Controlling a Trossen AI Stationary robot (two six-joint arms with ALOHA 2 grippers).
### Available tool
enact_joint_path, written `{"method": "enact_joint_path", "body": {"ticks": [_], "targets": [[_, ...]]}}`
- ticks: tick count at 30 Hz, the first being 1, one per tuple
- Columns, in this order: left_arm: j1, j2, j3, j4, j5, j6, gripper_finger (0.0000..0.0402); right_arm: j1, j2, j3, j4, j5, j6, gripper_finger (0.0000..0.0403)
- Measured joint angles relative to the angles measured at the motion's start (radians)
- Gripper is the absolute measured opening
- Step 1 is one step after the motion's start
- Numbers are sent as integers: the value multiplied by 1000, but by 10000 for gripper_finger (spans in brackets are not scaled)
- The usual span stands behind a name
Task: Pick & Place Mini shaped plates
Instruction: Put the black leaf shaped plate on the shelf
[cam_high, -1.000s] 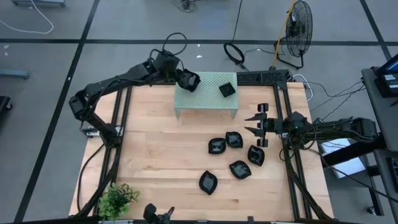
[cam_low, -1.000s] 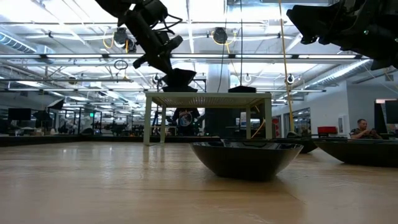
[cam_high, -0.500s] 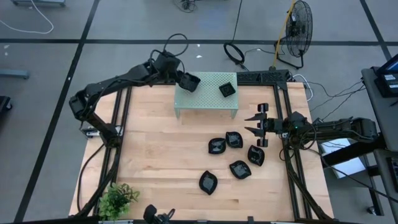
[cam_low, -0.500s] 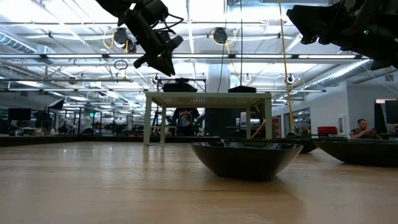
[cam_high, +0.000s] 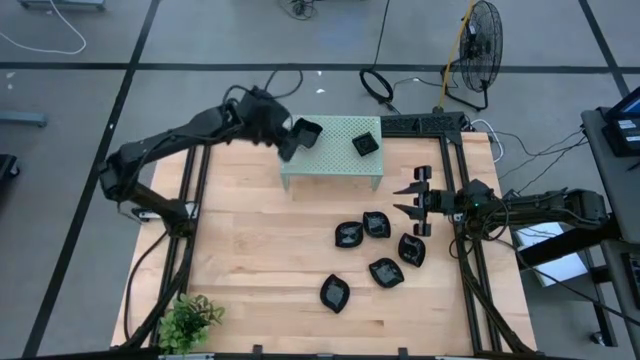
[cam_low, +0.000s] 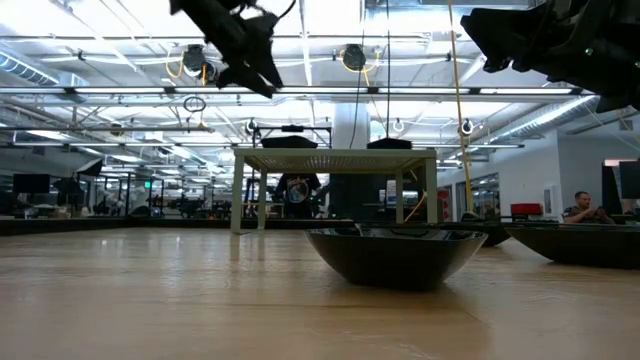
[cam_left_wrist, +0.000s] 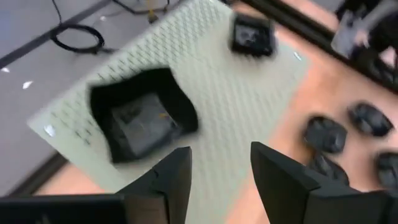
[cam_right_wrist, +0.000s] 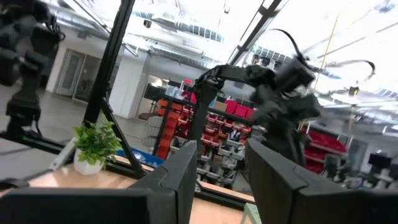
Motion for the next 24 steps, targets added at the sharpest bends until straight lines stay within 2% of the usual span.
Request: {"method": "enact_joint_path", "body": {"ticks": [4, 8, 11, 13, 15, 17, 19, 20, 22, 24], "targets": [[-118, -72, -101, -23, -163, -60, 170, 32, 0, 0, -4, -7, 71, 126], [-227, -192, -320, 123, -322, -105, 170, 109, 0, 0, -25, -5, 82, 126], [-301, -317, -516, 261, -363, -107, 170, 185, -1, 5, -50, 12, 66, 126], [-344, -401, -645, 387, -364, -110, 170, 249, 0, 30, -130, 98, 63, 126], [-384, -480, -767, 546, -363, -112, 170, 320, 2, 91, -309, 274, 65, 126], [-417, -543, -876, 708, -358, -92, 170, 393, 23, 177, -542, 512, 127, 126], [-437, -580, -963, 851, -324, -50, 170, 448, 62, 278, -799, 745, 288, 126], [-442, -592, -1000, 915, -284, -19, 170, 469, 80, 332, -945, 819, 391, 126], [-446, -601, -1052, 1020, -177, 52, 170, 495, 116, 443, -1242, 859, 635, 126], [-447, -599, -1080, 1073, -64, 128, 170, 510, 166, 530, -1483, 804, 899, 126]]}}
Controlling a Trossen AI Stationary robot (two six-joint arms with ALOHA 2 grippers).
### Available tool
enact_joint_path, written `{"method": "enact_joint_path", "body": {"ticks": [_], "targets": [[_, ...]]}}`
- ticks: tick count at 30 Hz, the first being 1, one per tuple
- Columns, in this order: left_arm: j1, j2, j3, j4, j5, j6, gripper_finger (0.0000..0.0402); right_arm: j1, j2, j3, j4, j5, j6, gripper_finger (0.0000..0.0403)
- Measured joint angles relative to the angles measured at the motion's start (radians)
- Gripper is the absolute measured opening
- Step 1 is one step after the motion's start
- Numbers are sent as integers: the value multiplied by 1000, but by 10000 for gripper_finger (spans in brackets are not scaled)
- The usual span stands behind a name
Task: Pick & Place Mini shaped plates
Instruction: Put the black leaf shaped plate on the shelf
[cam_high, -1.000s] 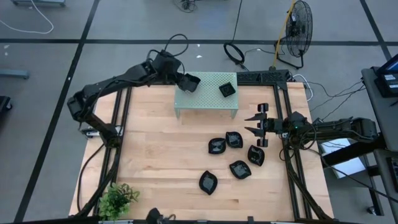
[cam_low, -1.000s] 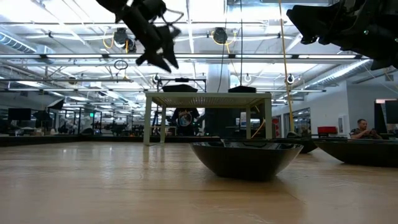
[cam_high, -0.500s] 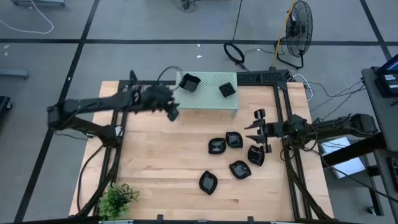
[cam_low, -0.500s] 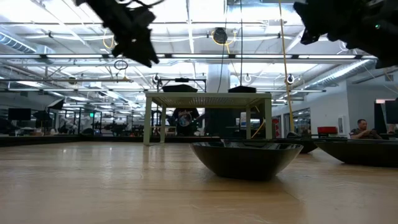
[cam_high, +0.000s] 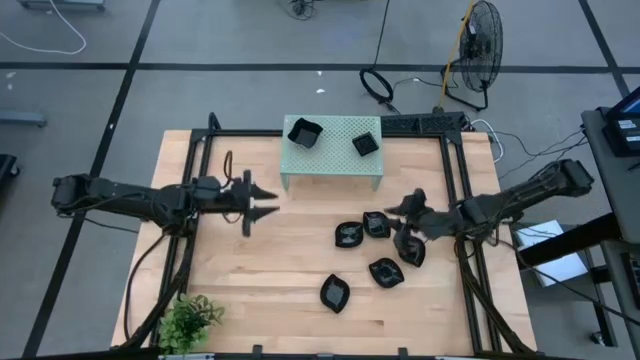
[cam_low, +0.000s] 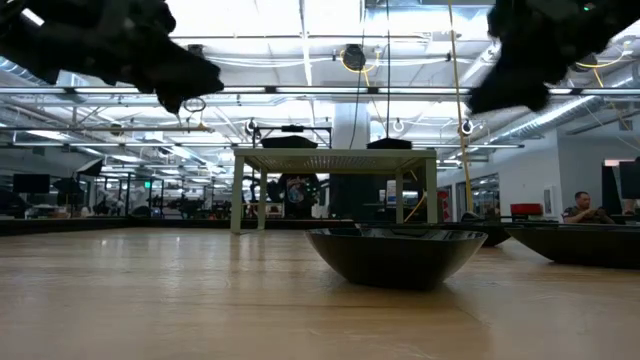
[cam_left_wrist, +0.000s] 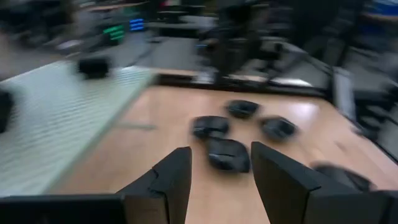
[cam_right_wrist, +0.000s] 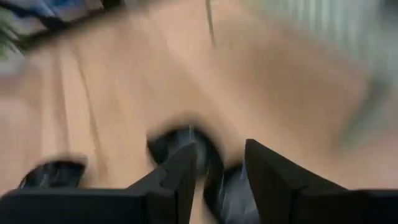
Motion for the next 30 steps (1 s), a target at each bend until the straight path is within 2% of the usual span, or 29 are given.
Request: {"method": "enact_joint_path", "body": {"ticks": [2, 4, 8, 10, 16, 23, 30], "targets": [[0, 6, -4, 11, 89, 73, 170, 14, 52, 38, -171, -85, 225, 126], [0, 10, -4, 15, 135, 134, 170, 22, 99, 46, -259, -191, 403, 126], [1, 10, -4, 76, 133, 293, 170, 23, 172, 46, -396, -427, 675, 125], [1, 10, -4, 118, 128, 359, 170, 27, 188, 46, -428, -492, 767, 125], [1, 10, -4, 85, 128, 352, 170, 16, 150, 46, -468, -518, 847, 125], [1, 10, -4, 28, 128, 340, 170, 25, 115, 46, -699, -519, 949, 125], [1, 10, -4, 4, 128, 338, 170, 28, 154, 46, -651, -501, 984, 125]]}}
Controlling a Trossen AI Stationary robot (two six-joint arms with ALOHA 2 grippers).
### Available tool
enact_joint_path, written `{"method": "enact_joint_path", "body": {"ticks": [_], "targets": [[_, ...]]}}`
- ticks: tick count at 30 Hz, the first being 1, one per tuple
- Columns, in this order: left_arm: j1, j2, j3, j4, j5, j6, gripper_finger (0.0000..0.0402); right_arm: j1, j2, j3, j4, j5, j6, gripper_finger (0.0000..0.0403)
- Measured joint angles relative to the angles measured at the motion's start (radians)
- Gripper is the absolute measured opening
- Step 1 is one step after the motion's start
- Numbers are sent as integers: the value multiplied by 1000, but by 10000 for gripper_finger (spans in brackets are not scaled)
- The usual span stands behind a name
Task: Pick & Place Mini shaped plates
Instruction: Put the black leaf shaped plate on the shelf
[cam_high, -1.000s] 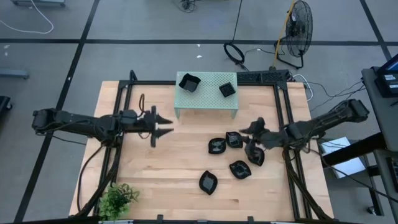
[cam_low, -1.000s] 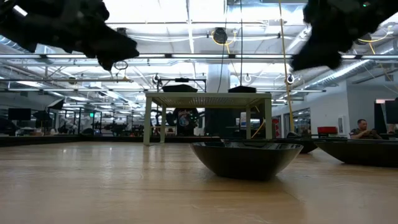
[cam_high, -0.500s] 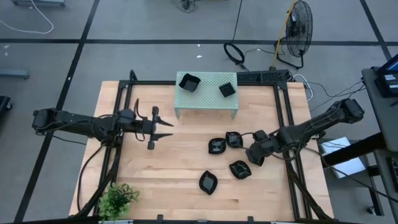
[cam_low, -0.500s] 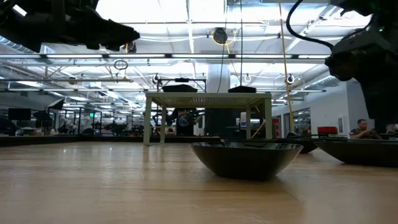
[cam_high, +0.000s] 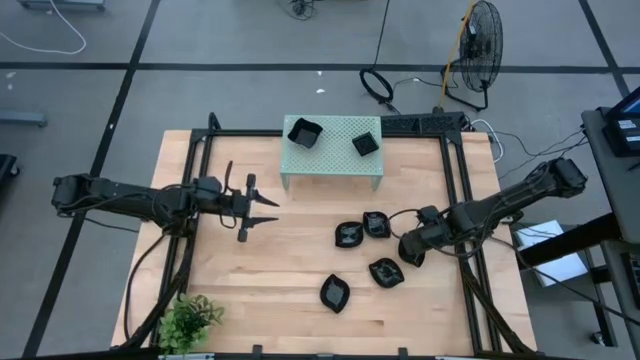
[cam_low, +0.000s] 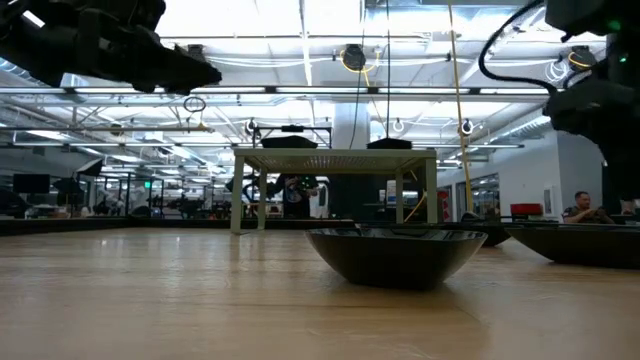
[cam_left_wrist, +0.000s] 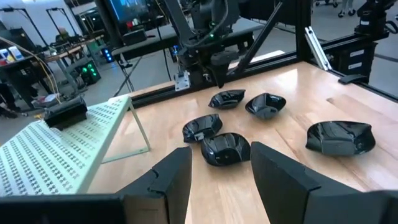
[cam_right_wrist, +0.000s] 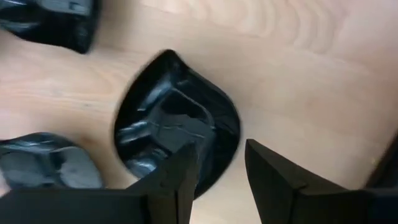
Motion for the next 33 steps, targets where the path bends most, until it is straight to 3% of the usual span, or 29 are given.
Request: {"method": "enact_joint_path", "body": {"ticks": [18, 22, 27, 33], "targets": [[0, 0, 0, -78, 0, -16, 170, 38, 72, -100, 97, -18, 36, 120], [0, 0, 0, -89, -1, -17, 170, 38, 72, -105, 106, -13, 22, 84], [0, 0, 0, -94, -1, -15, 170, 38, 71, -105, 137, 13, -25, 12], [0, 0, 0, -102, -1, -12, 170, 38, 61, -105, 168, 92, -72, 2]]}}
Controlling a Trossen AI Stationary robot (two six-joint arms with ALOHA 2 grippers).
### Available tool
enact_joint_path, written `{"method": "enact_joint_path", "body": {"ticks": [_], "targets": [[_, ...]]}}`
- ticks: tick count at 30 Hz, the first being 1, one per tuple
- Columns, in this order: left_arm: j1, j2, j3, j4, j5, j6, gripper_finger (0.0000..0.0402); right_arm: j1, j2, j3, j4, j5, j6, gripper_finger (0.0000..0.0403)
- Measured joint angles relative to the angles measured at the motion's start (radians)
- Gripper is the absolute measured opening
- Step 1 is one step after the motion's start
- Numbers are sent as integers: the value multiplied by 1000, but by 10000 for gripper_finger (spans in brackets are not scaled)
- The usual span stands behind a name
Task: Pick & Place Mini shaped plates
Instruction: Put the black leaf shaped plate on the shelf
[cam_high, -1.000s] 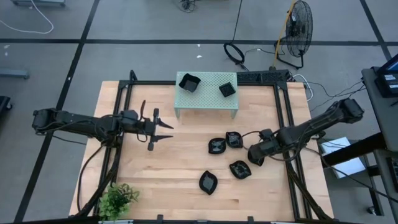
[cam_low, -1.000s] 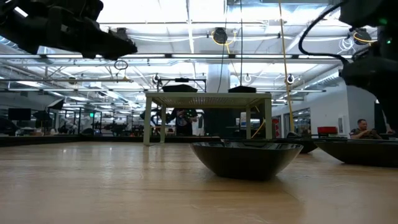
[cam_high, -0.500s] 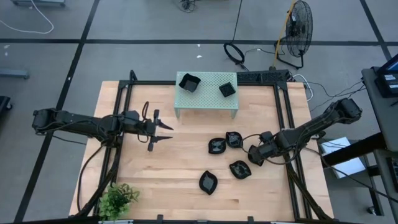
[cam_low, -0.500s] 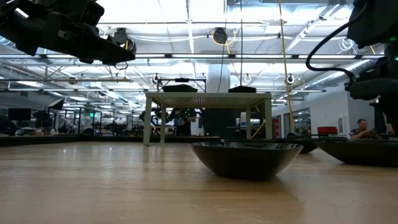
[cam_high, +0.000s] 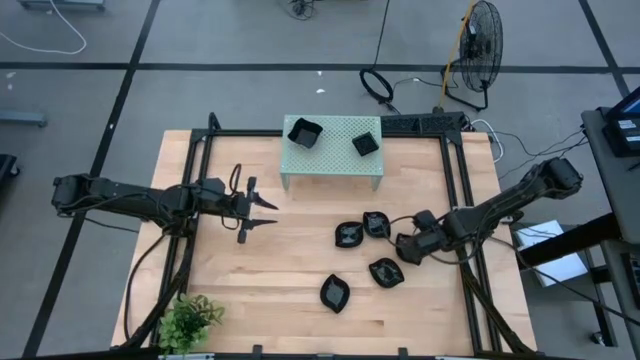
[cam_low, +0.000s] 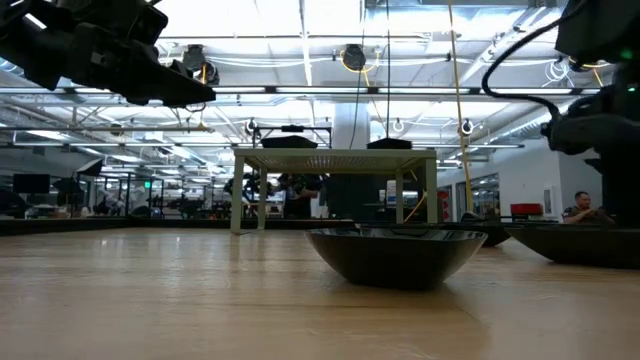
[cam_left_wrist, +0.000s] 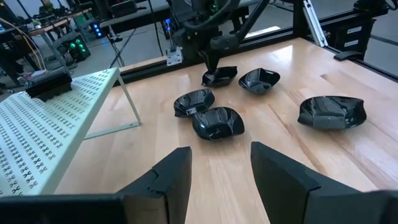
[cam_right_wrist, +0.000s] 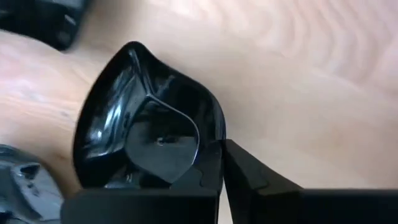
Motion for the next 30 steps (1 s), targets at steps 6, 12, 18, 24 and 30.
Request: {"method": "enact_joint_path", "body": {"ticks": [6, 12, 18, 24, 30], "targets": [[0, 0, 0, -2, 0, 2, 170, 0, -75, 0, 61, 127, -49, 0], [0, 0, 0, -7, -1, 19, 170, 0, -174, 0, 149, 244, -118, 0], [0, 0, 0, -33, -1, -16, 170, -10, -244, 0, 402, 399, -394, 0], [0, 0, 0, -31, 0, -27, 170, -127, -235, 4, 992, 348, -922, 0], [0, 0, 0, -23, 0, -64, 170, -325, -140, 183, 925, 157, -1100, 0]]}}
